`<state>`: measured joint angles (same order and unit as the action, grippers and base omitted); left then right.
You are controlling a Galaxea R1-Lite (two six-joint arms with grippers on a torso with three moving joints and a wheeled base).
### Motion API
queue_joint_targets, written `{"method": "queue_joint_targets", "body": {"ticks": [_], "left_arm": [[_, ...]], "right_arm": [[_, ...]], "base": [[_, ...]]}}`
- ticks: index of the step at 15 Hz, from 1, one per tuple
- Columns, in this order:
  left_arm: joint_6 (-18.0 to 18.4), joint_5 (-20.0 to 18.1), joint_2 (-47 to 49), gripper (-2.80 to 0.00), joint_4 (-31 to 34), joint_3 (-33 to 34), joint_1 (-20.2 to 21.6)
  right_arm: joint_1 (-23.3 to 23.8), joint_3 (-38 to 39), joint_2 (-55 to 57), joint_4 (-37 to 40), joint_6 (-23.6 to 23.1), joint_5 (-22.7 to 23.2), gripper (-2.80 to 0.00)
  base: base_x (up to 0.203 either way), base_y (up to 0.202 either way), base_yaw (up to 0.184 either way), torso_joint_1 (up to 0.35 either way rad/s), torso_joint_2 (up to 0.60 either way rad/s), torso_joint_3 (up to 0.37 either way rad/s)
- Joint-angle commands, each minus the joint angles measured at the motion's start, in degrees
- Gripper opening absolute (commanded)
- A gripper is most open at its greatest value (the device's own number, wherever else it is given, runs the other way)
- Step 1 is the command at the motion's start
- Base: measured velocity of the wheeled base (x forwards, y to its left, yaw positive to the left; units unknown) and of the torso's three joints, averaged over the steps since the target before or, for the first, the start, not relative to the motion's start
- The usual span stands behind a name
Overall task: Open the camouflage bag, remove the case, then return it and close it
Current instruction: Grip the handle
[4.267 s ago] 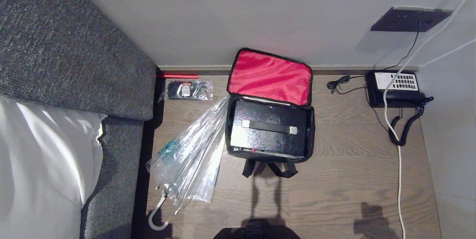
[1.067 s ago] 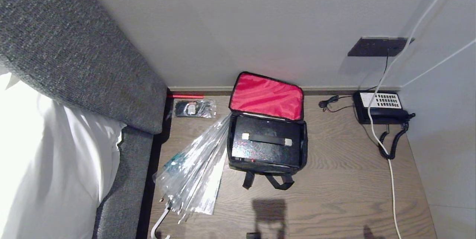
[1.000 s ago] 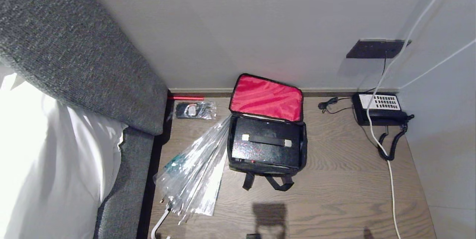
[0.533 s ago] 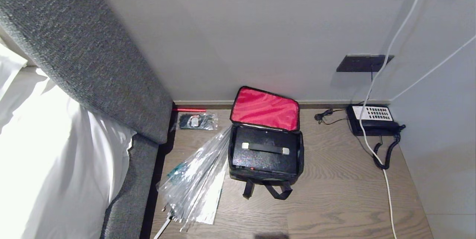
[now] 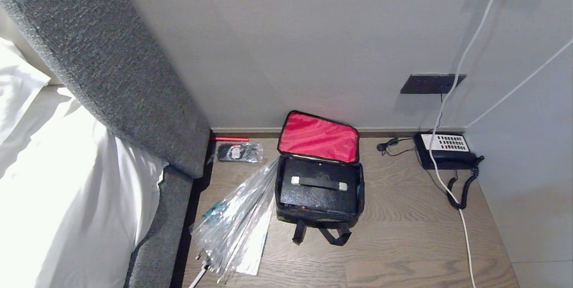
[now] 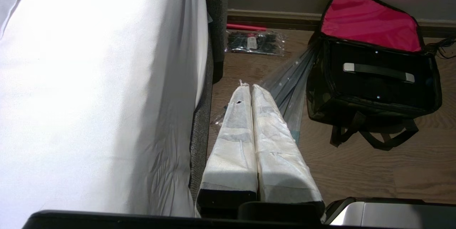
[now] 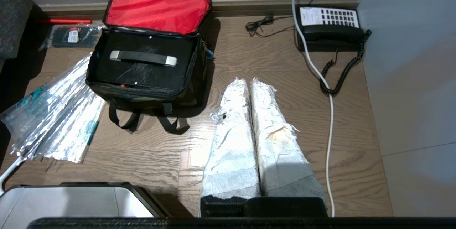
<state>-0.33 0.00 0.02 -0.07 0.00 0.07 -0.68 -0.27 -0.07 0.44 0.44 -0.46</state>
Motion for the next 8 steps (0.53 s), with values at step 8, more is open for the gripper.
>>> {"method": "queue_joint_targets", "body": {"ticks": [8], "left_arm": [[0.0,0.0,0.0,-2.80,0.0,0.0,0.0]], "right_arm": [[0.0,0.0,-1.0,0.0,0.0,0.0,-2.80]], "base": [[0.000,0.000,0.000,0.000,0.00,0.000]]}}
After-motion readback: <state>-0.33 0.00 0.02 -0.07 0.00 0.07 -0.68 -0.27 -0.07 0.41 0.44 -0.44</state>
